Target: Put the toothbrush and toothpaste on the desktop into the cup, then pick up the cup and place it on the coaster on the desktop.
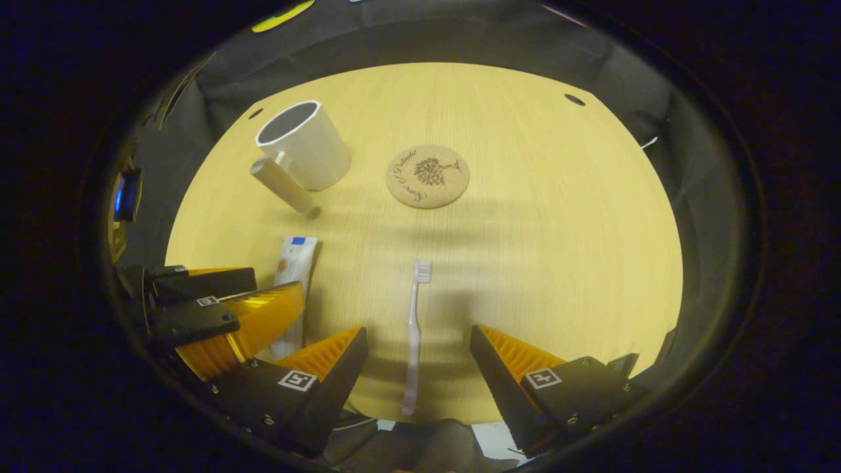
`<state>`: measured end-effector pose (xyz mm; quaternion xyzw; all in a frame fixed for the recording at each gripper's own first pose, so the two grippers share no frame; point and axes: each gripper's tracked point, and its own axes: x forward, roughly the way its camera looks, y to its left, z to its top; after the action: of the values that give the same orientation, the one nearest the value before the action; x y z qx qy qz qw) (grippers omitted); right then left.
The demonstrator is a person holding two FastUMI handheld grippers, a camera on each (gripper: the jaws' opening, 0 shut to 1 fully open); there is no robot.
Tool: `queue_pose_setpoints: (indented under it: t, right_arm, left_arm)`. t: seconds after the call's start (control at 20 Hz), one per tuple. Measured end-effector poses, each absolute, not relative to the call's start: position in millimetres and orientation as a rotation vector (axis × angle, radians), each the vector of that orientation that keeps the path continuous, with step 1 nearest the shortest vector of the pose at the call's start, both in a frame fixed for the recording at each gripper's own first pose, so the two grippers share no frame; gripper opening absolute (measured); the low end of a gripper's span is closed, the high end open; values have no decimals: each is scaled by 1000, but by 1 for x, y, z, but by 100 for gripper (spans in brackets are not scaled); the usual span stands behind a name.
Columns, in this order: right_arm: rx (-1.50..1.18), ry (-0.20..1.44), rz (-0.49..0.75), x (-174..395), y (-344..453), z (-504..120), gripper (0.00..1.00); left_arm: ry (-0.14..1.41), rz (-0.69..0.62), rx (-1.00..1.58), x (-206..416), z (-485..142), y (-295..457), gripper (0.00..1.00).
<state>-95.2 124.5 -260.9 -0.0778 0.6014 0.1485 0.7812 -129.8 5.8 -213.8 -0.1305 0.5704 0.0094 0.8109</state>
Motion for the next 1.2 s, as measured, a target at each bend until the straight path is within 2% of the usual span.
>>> queue_pose_setpoints:
  t: [0.15,0.25,0.35,0.45,0.6,0.65,0.75,0.8,0.95,1.0,1.05,1.1,1.2]
  right_arm:
    - [-172,1342,328,-101,126,-271,99]
    - [-177,1364,335,-104,128,-275,96]
    - [-178,1384,335,-105,128,-280,96]
    - [-167,1419,333,-109,130,-285,73]
    - [-191,1439,328,-111,129,-289,72]
    - [-200,1445,326,-111,128,-290,74]
    - [-221,1443,301,-108,125,-289,72]
    - [-221,1454,307,-111,125,-293,54]
    - [-240,1448,304,-108,125,-293,51]
    - [-255,1441,294,-107,123,-293,51]
    - [-251,1434,269,-102,121,-292,43]
    - [-256,1444,276,-106,120,-293,28]
    - [-261,1442,282,-105,120,-294,24]
  left_arm:
    - [1251,10,-271,-131,-221,5,100]
    - [1273,10,-265,-133,-224,6,98]
    - [1298,10,-280,-137,-229,5,89]
    - [1323,16,-292,-141,-232,6,86]
    - [1343,27,-292,-144,-237,8,84]
    - [1353,31,-296,-145,-239,9,84]
    - [1367,32,-297,-147,-241,9,70]
    - [1365,29,-292,-145,-241,9,69]
    - [1370,33,-276,-145,-243,13,68]
    - [1379,31,-298,-145,-243,10,63]
    - [1379,35,-298,-147,-243,10,57]
    - [1380,27,-294,-146,-244,10,53]
    - [1380,36,-295,-143,-243,10,50]
